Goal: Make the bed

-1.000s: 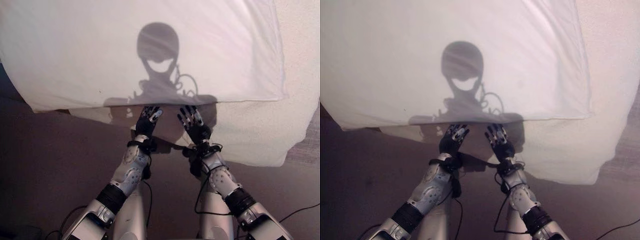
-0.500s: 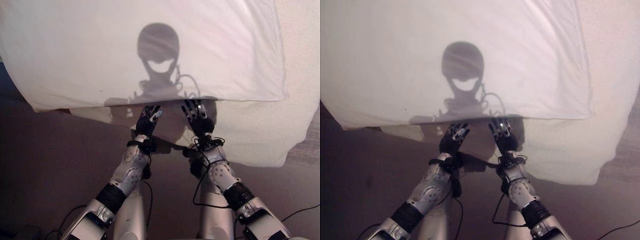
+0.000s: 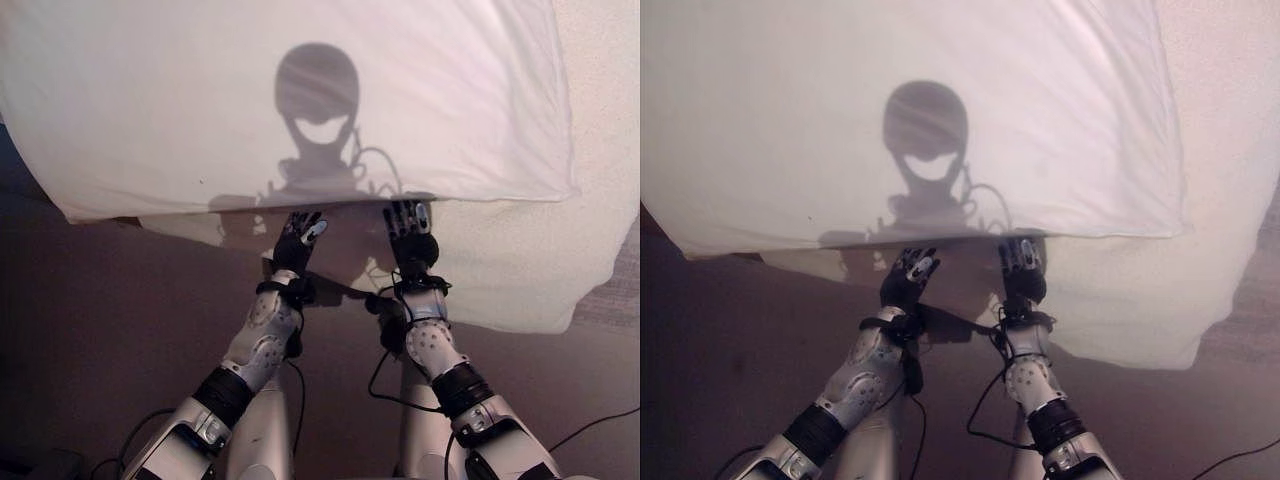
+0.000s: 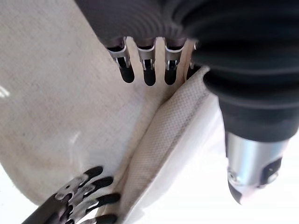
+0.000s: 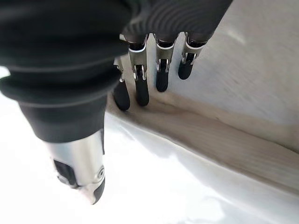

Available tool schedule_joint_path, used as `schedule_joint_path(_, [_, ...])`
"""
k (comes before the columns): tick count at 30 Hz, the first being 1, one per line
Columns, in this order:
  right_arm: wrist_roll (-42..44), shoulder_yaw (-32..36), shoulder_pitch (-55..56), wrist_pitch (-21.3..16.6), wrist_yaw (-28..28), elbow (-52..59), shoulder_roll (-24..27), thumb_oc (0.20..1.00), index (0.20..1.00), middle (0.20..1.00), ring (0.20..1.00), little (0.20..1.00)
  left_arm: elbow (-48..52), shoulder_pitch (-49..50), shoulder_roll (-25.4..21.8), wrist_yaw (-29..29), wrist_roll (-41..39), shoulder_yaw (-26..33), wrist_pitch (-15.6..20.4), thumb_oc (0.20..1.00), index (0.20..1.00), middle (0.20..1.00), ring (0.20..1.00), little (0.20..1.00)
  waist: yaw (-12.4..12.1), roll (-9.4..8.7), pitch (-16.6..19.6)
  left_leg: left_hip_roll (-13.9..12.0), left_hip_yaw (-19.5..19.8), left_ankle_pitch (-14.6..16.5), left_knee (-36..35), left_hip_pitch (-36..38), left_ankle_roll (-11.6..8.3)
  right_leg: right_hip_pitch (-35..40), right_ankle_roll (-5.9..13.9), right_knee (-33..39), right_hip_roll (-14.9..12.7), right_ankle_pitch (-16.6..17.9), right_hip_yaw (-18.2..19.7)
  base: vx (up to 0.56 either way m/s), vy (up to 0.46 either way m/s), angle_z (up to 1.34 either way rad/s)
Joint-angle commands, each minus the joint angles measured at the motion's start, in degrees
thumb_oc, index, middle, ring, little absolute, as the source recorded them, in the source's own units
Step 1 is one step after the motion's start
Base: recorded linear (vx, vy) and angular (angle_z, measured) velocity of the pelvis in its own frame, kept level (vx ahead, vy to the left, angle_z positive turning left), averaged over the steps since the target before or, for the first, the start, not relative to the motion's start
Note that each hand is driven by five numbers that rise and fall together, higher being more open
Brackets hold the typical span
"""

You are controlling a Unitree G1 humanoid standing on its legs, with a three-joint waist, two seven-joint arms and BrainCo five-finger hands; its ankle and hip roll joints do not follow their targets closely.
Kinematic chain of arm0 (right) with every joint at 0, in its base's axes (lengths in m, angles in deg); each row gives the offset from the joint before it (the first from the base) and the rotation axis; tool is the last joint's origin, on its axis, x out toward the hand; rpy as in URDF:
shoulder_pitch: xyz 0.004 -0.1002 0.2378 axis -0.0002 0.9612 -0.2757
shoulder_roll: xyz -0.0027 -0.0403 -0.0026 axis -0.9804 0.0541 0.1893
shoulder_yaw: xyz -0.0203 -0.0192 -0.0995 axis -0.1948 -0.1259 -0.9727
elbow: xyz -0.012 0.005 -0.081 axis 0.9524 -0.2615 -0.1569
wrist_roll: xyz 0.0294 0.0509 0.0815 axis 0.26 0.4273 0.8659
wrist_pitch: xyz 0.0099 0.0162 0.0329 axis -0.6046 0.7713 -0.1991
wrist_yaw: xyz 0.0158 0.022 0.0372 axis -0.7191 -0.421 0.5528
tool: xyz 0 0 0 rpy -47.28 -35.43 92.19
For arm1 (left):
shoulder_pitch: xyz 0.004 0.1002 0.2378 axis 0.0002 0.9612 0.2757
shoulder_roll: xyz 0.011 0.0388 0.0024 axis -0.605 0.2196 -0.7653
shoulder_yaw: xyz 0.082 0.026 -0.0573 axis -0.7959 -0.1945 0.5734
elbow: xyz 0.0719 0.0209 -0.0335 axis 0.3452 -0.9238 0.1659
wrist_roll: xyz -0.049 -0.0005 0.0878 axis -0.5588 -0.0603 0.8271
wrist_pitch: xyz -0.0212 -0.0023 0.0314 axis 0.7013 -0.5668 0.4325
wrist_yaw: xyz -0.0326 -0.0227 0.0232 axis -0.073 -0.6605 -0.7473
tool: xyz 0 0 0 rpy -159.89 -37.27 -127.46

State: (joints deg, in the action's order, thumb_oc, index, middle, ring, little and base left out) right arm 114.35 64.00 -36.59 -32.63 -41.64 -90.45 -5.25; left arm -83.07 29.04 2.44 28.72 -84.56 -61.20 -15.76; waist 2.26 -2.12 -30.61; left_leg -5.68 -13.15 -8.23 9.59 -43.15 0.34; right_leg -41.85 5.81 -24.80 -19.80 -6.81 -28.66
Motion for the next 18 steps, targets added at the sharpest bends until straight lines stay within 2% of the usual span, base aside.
schedule_joint_path(1, [-1.2, 2.9, 0.3, -4.3, -1.8, 3.4, 1.0, 1.0, 1.0, 1.0, 1.0, 1.0, 7.1, -0.2, -1.0, 0.8, 0.4, -3.4, 1.9, 1.0, 1.0, 1.0, 1.0, 1.0, -0.8, 1.55, 0.8, -2.9, -1.9, 9.5, 8.3, 1.6, -4.1, 1.1, 4.47, 8.9, -2.4, 13.1, -0.6, 0.0, 0.0, 0.0])
schedule_joint_path(18, [-6.4, 5.3, -0.8, -9.3, -4.9, 10.4, 0.3, 1.0, 1.0, 1.0, 1.0, 1.0, 8.7, 0.7, -2.6, 0.9, 1.8, -4.5, 2.5, 1.0, 1.0, 1.0, 1.0, 1.0, -0.2, 1.9, 0.8, -2.7, -2.6, 10.0, 8.4, 1.6, -3.72, 0.4, 4.64, 8.1, -2.8, 12.9, -0.2, 0.0, 0.0, 0.0])
